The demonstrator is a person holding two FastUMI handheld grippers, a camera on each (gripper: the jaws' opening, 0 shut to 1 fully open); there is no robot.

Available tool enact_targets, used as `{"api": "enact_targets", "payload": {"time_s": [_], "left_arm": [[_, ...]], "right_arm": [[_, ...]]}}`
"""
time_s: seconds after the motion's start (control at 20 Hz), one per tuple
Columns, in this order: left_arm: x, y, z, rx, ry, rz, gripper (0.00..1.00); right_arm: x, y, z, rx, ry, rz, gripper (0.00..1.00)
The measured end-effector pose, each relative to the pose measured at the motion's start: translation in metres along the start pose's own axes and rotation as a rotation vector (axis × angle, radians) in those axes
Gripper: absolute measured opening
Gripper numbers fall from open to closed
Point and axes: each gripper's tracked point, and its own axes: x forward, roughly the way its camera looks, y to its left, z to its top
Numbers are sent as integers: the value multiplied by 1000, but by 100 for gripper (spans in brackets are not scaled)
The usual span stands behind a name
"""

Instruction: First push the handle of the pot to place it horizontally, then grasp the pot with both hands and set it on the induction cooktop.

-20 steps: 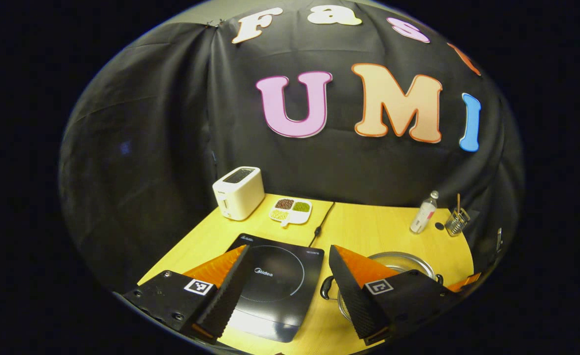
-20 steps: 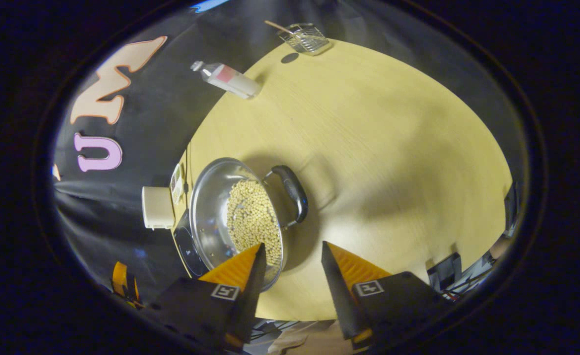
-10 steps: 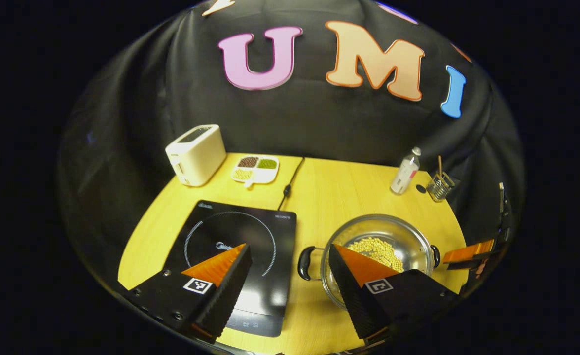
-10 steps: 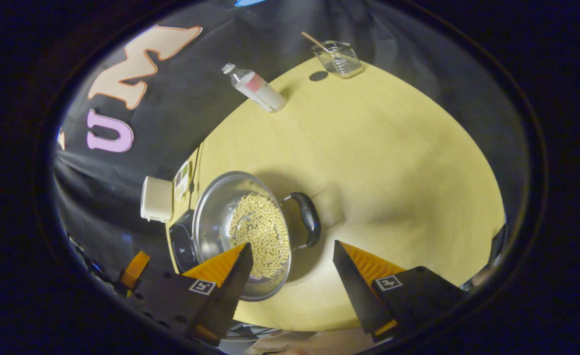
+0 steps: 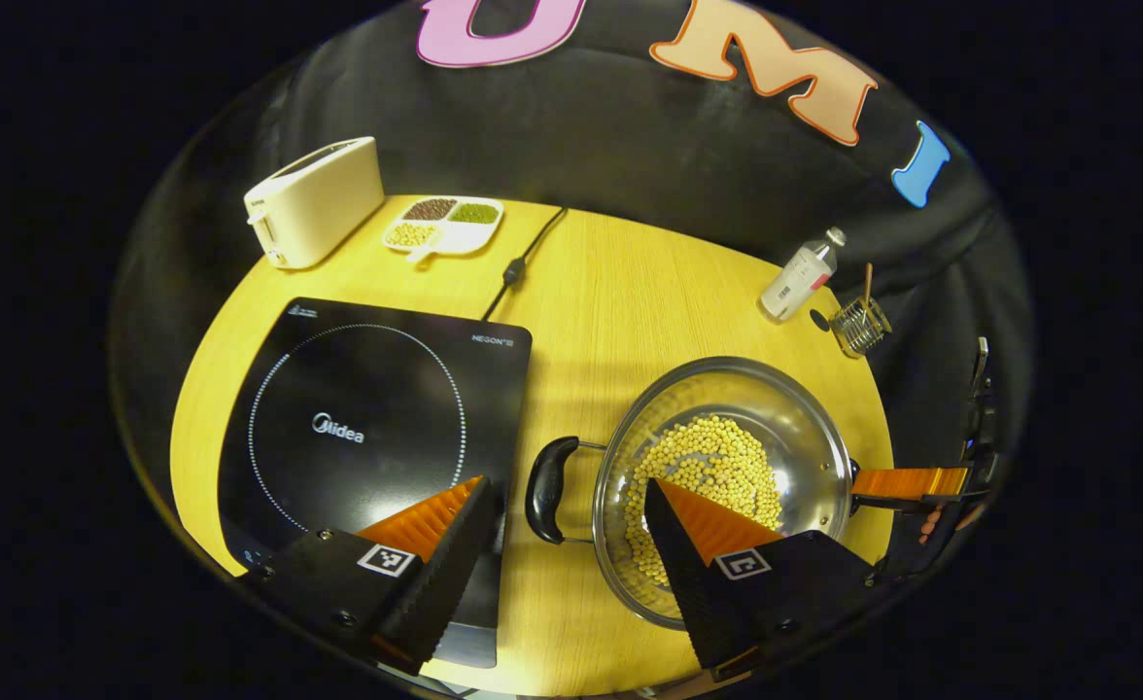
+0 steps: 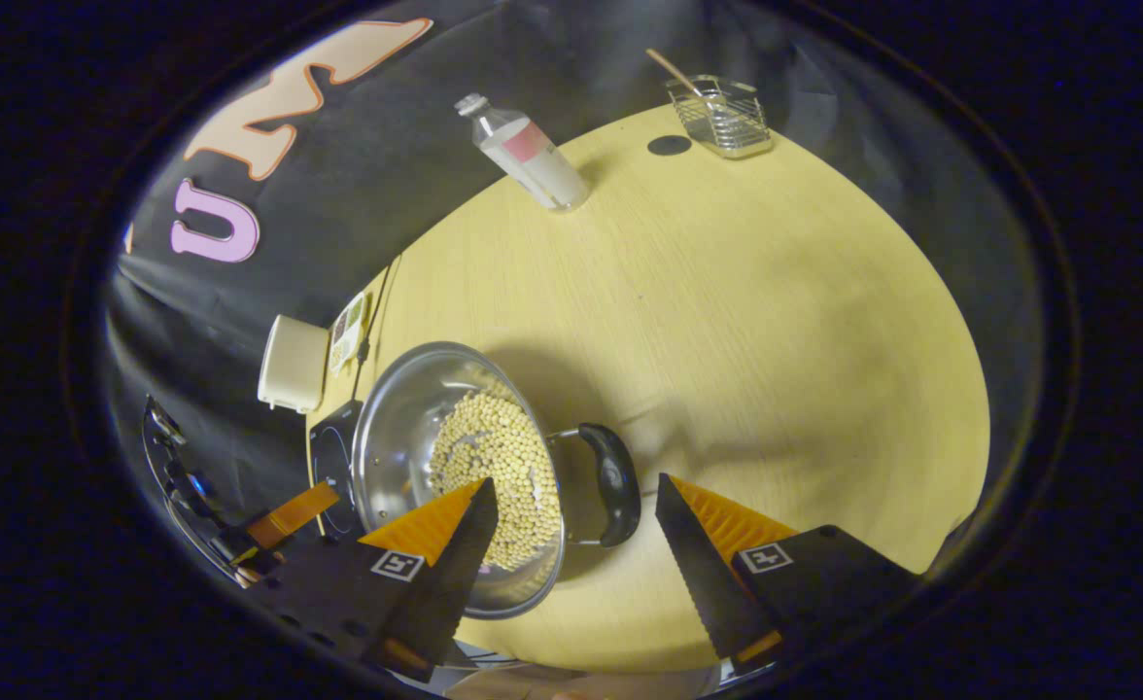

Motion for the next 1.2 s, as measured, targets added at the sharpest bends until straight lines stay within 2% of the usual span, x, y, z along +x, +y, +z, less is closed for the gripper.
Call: {"api": "enact_targets", "payload": {"time_s": [0.15,0.2,0.45,0.7,0.75,0.8,0.9,0.95,1.0,1.1,1.2], "left_arm": [[12,-2,-2,27,43,-3,96],[15,-5,-1,38,53,-6,96],[28,-7,-4,78,106,12,92],[41,-4,-11,64,155,22,88],[44,-3,-14,56,169,20,88],[47,-1,-17,47,180,21,88],[49,3,-14,47,176,26,89],[49,3,-15,49,182,29,86],[49,5,-17,58,191,37,76],[51,9,-17,83,206,55,70],[51,9,-19,109,223,68,69]], "right_arm": [[8,1,-4,7,33,9,93],[11,2,-4,11,42,16,100],[26,4,-9,12,99,38,99],[37,-1,-15,-15,131,33,98],[40,-1,-14,-13,136,34,84],[40,-1,-15,-10,141,37,77],[42,-4,-14,-4,142,35,76],[44,-4,-15,-2,145,32,76],[45,-5,-16,-4,149,30,76],[46,-7,-15,-9,154,24,76],[48,-4,-19,-6,167,26,65]]}}
